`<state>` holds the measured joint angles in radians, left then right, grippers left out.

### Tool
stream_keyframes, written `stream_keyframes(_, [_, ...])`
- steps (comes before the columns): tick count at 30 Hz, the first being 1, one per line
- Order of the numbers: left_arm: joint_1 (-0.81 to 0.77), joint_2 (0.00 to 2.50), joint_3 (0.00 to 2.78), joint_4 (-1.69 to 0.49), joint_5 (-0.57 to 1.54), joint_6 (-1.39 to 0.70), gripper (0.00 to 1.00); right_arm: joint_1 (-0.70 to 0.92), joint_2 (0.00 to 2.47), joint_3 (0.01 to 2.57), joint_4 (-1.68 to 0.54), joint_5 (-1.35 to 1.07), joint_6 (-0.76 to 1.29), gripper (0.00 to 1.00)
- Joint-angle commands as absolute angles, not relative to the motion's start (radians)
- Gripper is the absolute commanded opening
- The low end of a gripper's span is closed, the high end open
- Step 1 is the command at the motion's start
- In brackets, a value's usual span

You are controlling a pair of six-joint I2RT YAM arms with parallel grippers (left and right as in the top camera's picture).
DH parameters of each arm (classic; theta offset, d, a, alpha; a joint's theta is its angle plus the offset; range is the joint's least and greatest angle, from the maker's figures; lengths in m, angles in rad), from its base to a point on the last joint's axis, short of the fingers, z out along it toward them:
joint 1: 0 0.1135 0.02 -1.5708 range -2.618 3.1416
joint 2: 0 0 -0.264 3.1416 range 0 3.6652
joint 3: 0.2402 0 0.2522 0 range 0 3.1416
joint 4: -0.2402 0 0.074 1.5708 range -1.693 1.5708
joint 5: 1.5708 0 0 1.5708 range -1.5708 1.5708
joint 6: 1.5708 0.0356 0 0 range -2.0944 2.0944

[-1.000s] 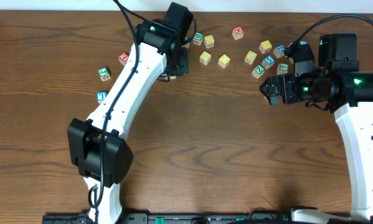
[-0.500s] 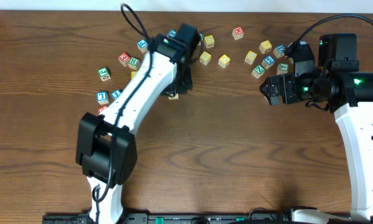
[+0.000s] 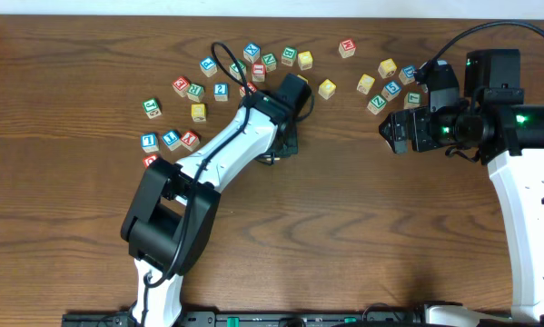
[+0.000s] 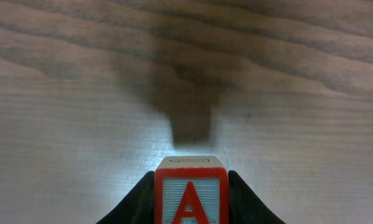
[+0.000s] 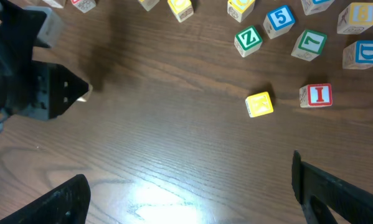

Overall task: Spell out AI2
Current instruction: 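Carry the red A block toward the table center with left gripper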

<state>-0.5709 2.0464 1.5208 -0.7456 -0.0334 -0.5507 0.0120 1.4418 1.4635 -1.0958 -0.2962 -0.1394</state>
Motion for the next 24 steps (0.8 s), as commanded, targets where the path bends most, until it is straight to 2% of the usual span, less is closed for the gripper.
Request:
stream_keyframes(1, [-0.573,2.057,1.491,-0.711,-0.077,-0.563,0.24,0.007,1.442,1.485,-1.097,-0.306,-0.147,0.99])
stream_keyframes(8, [-0.573,2.059,1.486,-0.629,-0.167,-0.562,0.24,0.007,1.442,1.485,-1.097,-0.305,-0.147,0.99])
stream_keyframes(24, [-0.572,2.132,1.486,-0.57,-0.17,-0.494,0.24,0.007,1.442,1.485,-1.097,-0.305,-0.147,0.99])
